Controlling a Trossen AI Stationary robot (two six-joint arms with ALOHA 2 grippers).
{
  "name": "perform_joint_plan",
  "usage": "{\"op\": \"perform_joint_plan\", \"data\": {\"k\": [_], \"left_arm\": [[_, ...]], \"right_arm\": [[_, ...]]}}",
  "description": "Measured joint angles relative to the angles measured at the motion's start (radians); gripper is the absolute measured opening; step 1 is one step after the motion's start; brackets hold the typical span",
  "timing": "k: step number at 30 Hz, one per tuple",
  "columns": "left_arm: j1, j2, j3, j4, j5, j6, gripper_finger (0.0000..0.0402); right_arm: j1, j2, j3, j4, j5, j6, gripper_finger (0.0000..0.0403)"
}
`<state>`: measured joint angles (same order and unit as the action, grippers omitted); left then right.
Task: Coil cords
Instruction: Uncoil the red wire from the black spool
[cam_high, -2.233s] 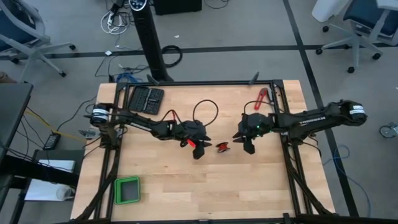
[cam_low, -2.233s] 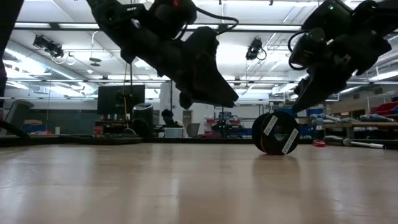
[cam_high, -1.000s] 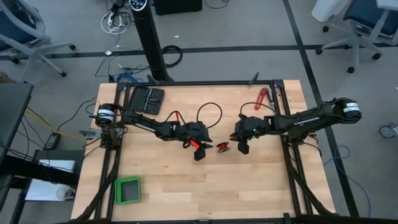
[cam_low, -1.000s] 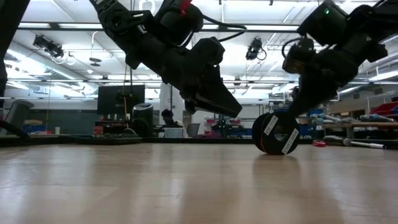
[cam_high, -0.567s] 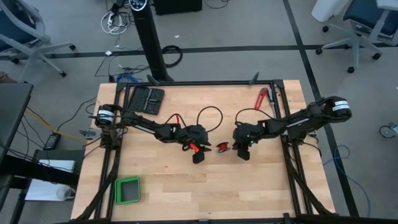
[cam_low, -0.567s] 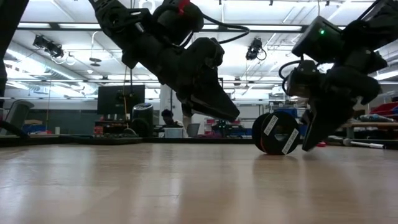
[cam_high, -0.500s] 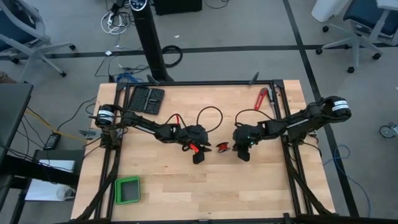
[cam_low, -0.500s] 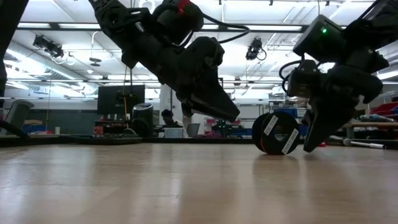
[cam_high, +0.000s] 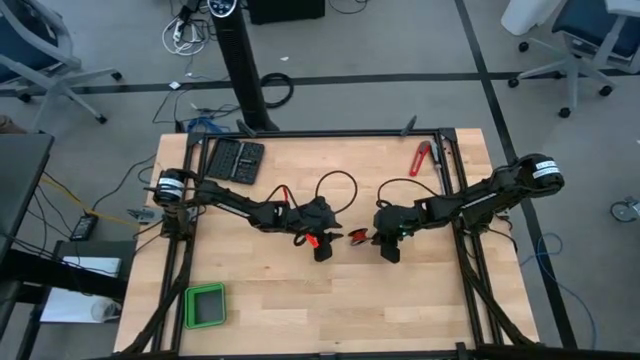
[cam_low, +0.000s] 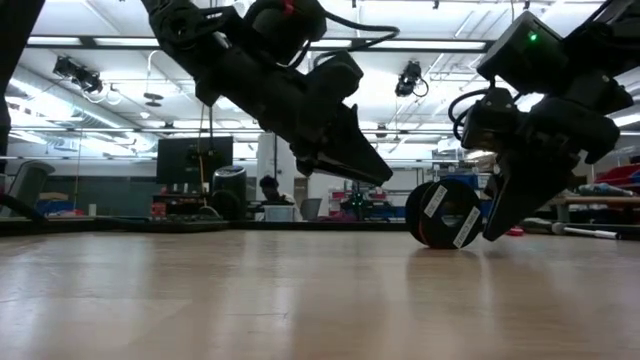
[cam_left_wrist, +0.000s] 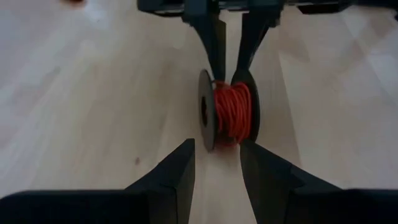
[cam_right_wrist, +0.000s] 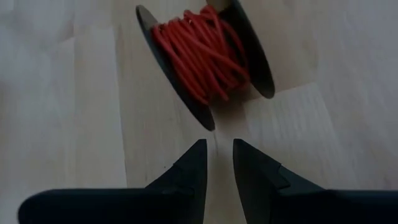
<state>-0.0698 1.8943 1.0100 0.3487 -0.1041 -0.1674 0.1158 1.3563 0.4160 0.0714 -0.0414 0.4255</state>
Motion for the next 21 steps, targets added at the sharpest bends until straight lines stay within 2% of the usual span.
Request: {"op": "perform_joint_plan", "data": {"k": [4, 9, 21], "left_arm": [[0.001, 0.062, 0.020, 0.024, 0.034, -0.033, 0.0131], [0.008, 0.073, 0.031, 0.044, 0.037, -0.043, 0.0131], [0.014, 0.112, 0.035, 0.101, 0.033, -0.006, 0.0131]], "right_arm": [[0.000, 0.000, 0.000, -0.029, 0.000, 0.000, 0.0077], [0.000, 0.000, 0.000, -0.044, 0.000, 0.011, 0.0077], [-0.007, 0.001, 0.000, 0.063, 0.003, -0.068, 0.0077]]}}
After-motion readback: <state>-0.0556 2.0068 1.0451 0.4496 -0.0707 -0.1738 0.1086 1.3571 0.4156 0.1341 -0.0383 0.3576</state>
